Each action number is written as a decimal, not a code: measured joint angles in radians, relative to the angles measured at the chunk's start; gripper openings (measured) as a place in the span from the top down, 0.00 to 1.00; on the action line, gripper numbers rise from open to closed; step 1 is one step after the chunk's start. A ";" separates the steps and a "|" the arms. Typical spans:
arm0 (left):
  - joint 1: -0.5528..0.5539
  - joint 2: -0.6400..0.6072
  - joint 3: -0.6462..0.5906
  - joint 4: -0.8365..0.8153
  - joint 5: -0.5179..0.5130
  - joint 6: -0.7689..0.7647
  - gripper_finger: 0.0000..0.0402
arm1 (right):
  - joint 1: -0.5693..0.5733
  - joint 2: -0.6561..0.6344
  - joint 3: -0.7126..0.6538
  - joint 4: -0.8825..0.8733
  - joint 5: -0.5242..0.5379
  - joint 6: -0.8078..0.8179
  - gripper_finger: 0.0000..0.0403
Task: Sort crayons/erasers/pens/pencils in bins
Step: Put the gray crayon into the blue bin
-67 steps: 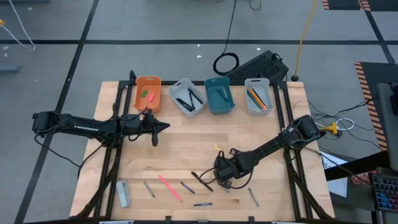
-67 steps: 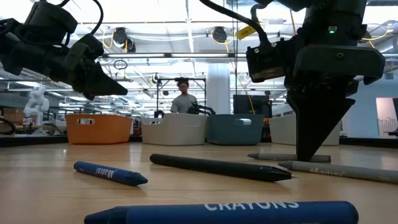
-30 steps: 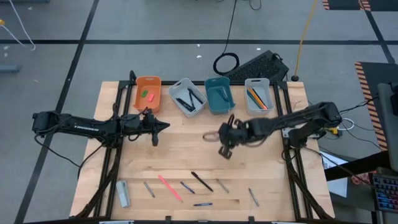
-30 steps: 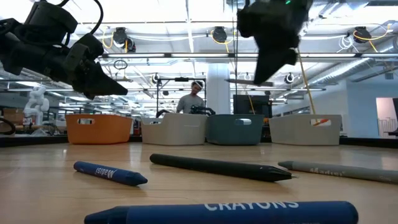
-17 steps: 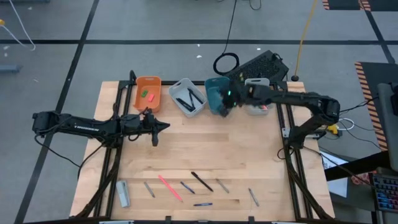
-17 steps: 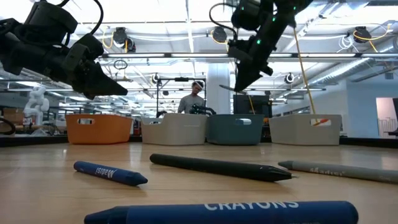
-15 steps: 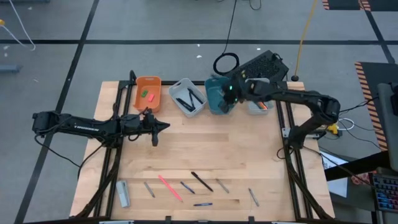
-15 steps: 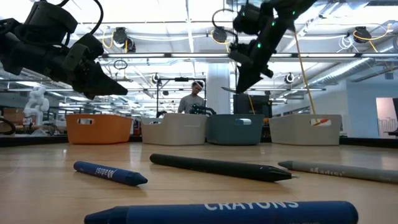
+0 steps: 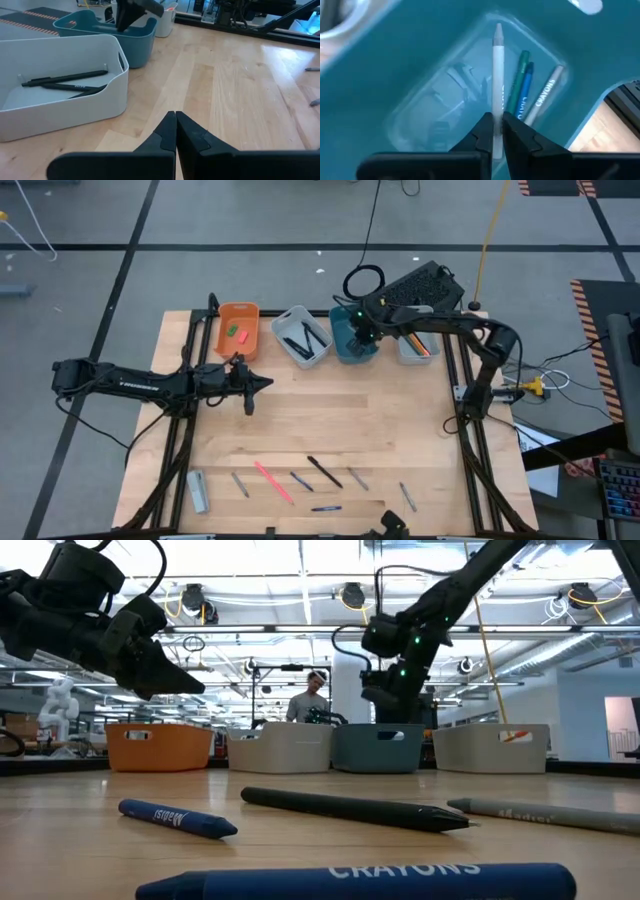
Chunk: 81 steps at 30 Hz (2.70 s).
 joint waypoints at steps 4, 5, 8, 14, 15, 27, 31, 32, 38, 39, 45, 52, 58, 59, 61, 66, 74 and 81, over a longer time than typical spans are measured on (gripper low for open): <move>0.000 0.000 0.000 0.000 0.000 0.000 1.00 | -0.015 0.029 0.001 0.012 -0.002 0.000 0.94; 0.000 0.000 0.000 0.000 0.000 0.000 1.00 | -0.017 0.039 0.001 0.014 -0.005 0.000 0.94; 0.000 0.000 0.000 0.000 0.000 0.000 1.00 | -0.023 0.068 0.001 0.045 -0.038 0.000 0.94; 0.000 0.000 0.000 0.000 0.000 -0.001 1.00 | -0.026 0.118 0.001 0.069 -0.051 0.004 0.93; 0.000 0.000 0.000 -0.001 0.000 -0.002 1.00 | -0.026 0.118 0.001 0.071 -0.050 0.004 0.93; 0.000 0.000 0.000 -0.001 -0.001 -0.006 1.00 | -0.026 0.003 0.001 0.073 -0.020 0.003 0.68; 0.000 0.000 0.000 0.000 -0.001 -0.006 1.00 | -0.013 -0.101 0.001 0.010 -0.018 -0.006 0.65; 0.000 0.000 0.000 0.000 -0.001 -0.006 1.00 | -0.002 -0.134 -0.003 -0.006 -0.002 -0.016 0.66; 0.000 0.000 0.000 0.000 -0.001 -0.006 1.00 | 0.092 -0.379 -0.235 0.136 0.052 -0.038 0.86; 0.000 0.000 0.000 0.001 -0.001 -0.006 1.00 | 0.108 -0.422 -0.302 0.196 0.051 -0.030 0.90; 0.000 0.000 0.000 0.029 -0.001 -0.007 1.00 | 0.174 -0.635 -0.679 0.631 -0.027 0.031 0.97; -0.001 0.000 0.000 0.043 0.001 -0.008 1.00 | 0.213 -0.760 -0.985 1.132 -0.028 0.035 1.00; -0.001 0.000 0.000 0.060 0.011 -0.016 1.00 | 0.212 -0.794 -1.059 1.218 -0.059 0.031 1.00; -0.001 0.000 0.000 0.064 0.013 -0.019 1.00 | 0.212 -0.794 -1.060 1.219 -0.070 0.025 1.00; -0.001 0.000 0.000 0.074 0.014 -0.020 1.00 | 0.212 -0.794 -1.060 1.227 -0.083 0.010 1.00; -0.001 0.000 0.005 0.096 0.016 -0.024 1.00 | 0.212 -0.794 -1.061 1.254 -0.109 -0.016 1.00; -0.019 0.000 0.053 0.084 0.018 -0.003 1.00 | 0.212 -0.793 -1.061 1.252 -0.115 -0.011 1.00; -0.019 0.000 0.053 0.082 0.011 -0.002 0.92 | 0.231 -0.793 -1.061 1.248 -0.129 -0.012 1.00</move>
